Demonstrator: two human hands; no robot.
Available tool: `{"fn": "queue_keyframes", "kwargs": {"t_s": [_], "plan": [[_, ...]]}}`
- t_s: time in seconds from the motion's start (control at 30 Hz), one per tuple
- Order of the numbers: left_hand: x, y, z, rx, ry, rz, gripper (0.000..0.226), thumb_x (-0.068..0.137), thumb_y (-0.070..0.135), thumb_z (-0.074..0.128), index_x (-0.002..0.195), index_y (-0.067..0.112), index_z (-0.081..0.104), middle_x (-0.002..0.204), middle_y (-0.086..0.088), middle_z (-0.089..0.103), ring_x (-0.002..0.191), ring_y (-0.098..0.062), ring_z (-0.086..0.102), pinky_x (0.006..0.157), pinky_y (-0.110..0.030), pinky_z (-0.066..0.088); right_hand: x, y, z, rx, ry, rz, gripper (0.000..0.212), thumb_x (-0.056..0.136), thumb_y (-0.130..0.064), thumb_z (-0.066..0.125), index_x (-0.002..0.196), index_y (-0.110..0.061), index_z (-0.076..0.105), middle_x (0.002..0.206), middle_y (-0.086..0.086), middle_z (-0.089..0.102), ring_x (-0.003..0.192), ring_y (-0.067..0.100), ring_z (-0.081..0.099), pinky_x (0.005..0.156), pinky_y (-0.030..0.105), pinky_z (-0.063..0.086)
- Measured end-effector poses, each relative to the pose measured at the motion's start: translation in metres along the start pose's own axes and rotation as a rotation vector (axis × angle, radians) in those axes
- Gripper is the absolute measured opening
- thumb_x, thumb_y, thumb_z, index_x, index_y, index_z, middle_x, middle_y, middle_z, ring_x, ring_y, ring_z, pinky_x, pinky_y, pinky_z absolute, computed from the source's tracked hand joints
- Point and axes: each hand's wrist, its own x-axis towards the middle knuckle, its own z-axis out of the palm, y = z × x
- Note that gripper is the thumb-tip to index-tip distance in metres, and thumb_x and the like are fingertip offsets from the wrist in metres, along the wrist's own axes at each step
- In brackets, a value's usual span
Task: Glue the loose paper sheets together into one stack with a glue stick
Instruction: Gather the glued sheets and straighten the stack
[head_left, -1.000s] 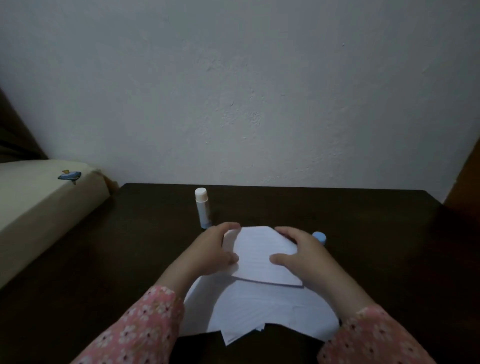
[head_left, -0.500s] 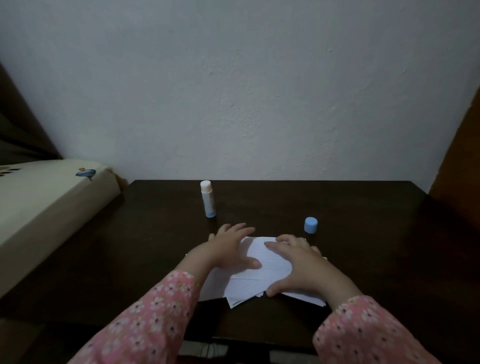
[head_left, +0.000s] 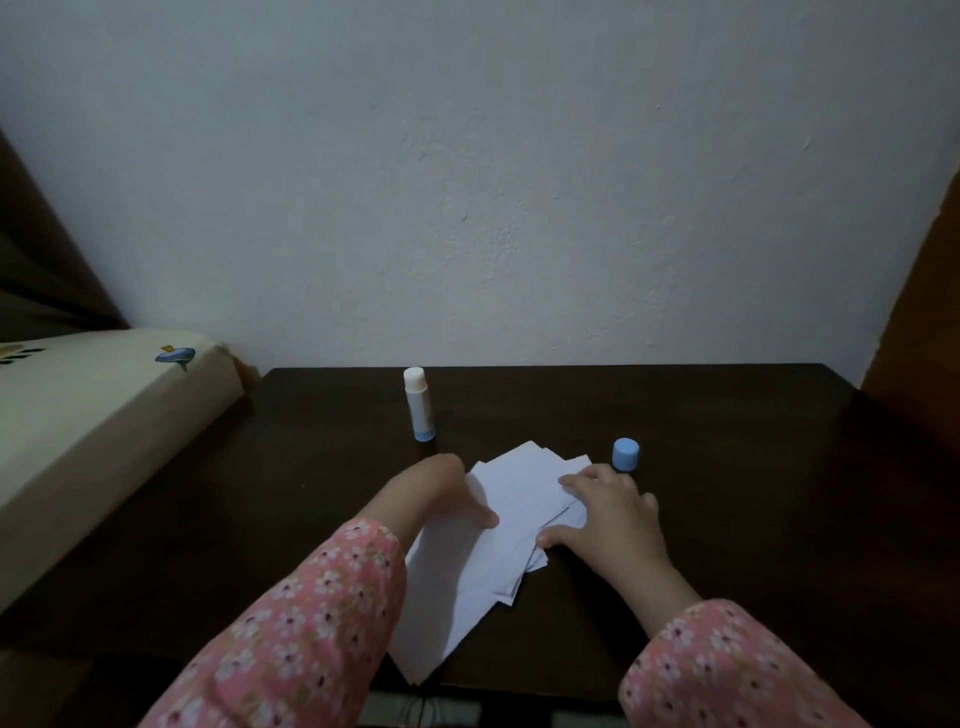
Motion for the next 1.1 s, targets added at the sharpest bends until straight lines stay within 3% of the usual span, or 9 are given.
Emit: {"fn": "queue_keyframes", "kwargs": {"t_s": [0.13,0.33,0.43,0.5,0.63,0.8,0.97,1.1], "plan": [[0.002,-0.006,0.003,-0.117,0.019,-0.090,0.079,0.071,0.052,0.076,0.131,0.009,0.047,0.115,-0.007,0.055,0.102,-0.023,0.055,0.082,-0.033,0.047,0.003,-0.003,0.007,-0.031,0.048,0.108,0.072,0.079,-0.062,0.062,0.139,-0.026,0.045,0.138,-0.004,0.042,0.129,0.016,0.035,0.105,0.038,0.031],[0.006,-0.006,0.008,-0.235,0.084,-0.142,0.069,0.065,0.044,0.083,0.118,0.010,0.054,0.104,-0.005,0.058,0.094,-0.018,0.057,0.080,-0.029,0.049,0.007,-0.001,0.008,-0.019,0.005,0.066,0.056,0.080,-0.065,0.060,0.126,-0.032,0.060,0.131,-0.011,0.046,0.124,0.013,0.037,0.102,0.037,0.030],[0.004,-0.008,0.010,-0.299,0.102,-0.140,0.067,0.065,0.043,0.084,0.114,0.009,0.053,0.096,-0.003,0.056,0.085,-0.016,0.056,0.068,-0.026,0.046,0.010,-0.002,0.006,-0.046,-0.025,0.046,0.052,0.084,-0.063,0.055,0.126,-0.032,0.060,0.132,-0.010,0.045,0.125,0.014,0.036,0.105,0.041,0.029],[0.001,-0.007,0.012,-0.329,0.100,-0.144,0.067,0.064,0.043,0.084,0.113,0.010,0.051,0.091,-0.003,0.054,0.078,-0.014,0.053,0.061,-0.025,0.043,0.011,-0.002,0.002,-0.032,-0.088,0.043,0.060,0.081,-0.070,0.052,0.127,-0.032,0.058,0.135,-0.009,0.043,0.128,0.014,0.034,0.108,0.045,0.027],[0.000,-0.007,0.018,-0.388,0.105,-0.103,0.066,0.063,0.043,0.085,0.112,0.013,0.054,0.094,-0.002,0.058,0.084,-0.016,0.057,0.073,-0.028,0.049,0.011,-0.003,-0.006,-0.121,-0.251,0.034,0.095,0.058,-0.083,0.061,0.137,-0.032,0.047,0.142,-0.006,0.034,0.134,0.018,0.027,0.111,0.049,0.024],[-0.001,-0.012,0.021,-0.480,0.158,0.036,0.059,0.069,0.037,0.082,0.117,0.017,0.054,0.094,0.003,0.057,0.088,-0.012,0.056,0.072,-0.027,0.049,0.011,-0.006,0.002,-0.093,-0.176,0.070,0.094,0.057,-0.081,0.065,0.134,-0.031,0.047,0.142,-0.006,0.035,0.133,0.018,0.029,0.108,0.045,0.027],[-0.005,-0.017,0.016,-0.581,0.079,0.072,0.065,0.073,0.026,0.080,0.129,0.020,0.048,0.100,0.004,0.054,0.093,-0.013,0.053,0.068,-0.026,0.048,0.012,-0.006,0.006,-0.111,-0.140,0.058,0.092,0.058,-0.083,0.061,0.133,-0.031,0.048,0.139,-0.006,0.037,0.130,0.017,0.032,0.106,0.043,0.029],[-0.004,-0.018,0.019,-0.601,0.072,0.090,0.064,0.074,0.020,0.079,0.130,0.019,0.048,0.103,0.005,0.052,0.099,-0.015,0.050,0.077,-0.029,0.046,0.011,-0.003,-0.002,-0.135,-0.279,0.021,0.114,0.048,-0.090,0.058,0.143,-0.031,0.037,0.149,-0.003,0.027,0.137,0.021,0.023,0.112,0.051,0.021]]}}
